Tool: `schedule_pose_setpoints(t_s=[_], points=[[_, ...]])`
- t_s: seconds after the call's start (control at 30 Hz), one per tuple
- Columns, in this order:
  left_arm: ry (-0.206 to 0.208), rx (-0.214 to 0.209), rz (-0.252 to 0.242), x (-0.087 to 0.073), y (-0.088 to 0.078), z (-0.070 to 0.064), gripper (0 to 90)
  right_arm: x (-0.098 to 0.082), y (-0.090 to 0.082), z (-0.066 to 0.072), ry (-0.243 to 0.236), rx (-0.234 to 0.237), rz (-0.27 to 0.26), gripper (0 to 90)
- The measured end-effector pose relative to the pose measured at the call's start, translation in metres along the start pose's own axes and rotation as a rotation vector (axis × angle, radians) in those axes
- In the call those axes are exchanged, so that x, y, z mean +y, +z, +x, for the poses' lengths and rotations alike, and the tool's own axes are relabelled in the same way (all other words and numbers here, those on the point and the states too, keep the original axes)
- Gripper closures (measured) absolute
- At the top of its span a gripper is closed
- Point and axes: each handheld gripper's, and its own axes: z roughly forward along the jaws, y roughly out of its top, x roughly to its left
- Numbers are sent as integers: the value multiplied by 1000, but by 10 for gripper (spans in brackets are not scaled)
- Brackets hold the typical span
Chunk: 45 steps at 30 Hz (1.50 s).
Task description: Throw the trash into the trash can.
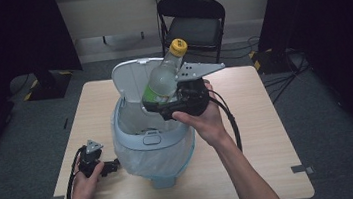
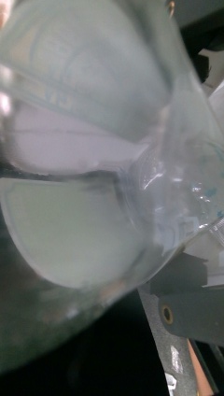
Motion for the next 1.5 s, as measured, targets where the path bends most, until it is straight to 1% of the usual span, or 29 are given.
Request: schedule_pose_setpoints(t_s=[0.1,0.13,0.2,0.23,0.27,0.37,0.4,0.43,0.53,0.57,0.67,0.77,0.87,0.93,1.0,1.03,1.23,1.33,1.4,1.43,1.47,1.5], points=[[0,1,0,0,0,0,70,-2,2,-1,4,2,15,280],[0,0,0,0,0,0,70,-3,5,-2,11,0,37,280],[0,0,0,0,0,0,70,-3,8,-3,14,-5,54,280],[0,0,0,0,0,0,70,-3,8,-3,14,-5,54,280],[0,1,0,0,0,0,70,-4,11,-4,15,-1,74,279],[0,0,0,0,0,0,69,-5,13,-5,17,4,88,279],[0,1,0,0,0,0,69,-6,16,-4,6,12,108,279],[0,1,0,0,0,0,70,-6,17,-3,-5,9,119,279],[-2,0,-1,0,0,0,70,-6,18,-2,-10,4,139,279],[0,0,0,0,0,0,69,-6,19,-2,-11,11,150,279],[0,1,0,0,0,0,70,-6,21,-3,-11,6,160,279],[-5,3,-4,0,0,0,69,-7,21,-5,6,17,164,277],[-5,3,-5,0,0,0,69,-9,22,-4,1,9,178,276],[-3,3,-4,0,0,0,69,-10,23,-4,-1,13,184,275],[-5,3,-4,0,0,0,69,-10,24,-4,4,13,183,274],[-3,4,-3,0,0,0,69,-9,23,-4,7,5,182,274],[-3,3,-4,0,0,0,69,-9,23,-3,10,10,187,275],[-3,3,-4,0,0,0,69,-11,23,-4,18,-7,185,278],[-3,3,-3,0,0,0,69,-11,23,-5,21,-4,181,285],[-2,2,-1,0,0,0,69,-10,20,-6,24,11,139,466],[-3,4,-4,0,0,0,69,-8,17,-7,36,31,104,403],[-3,4,-4,0,0,0,69,-8,17,-7,36,31,104,403]])
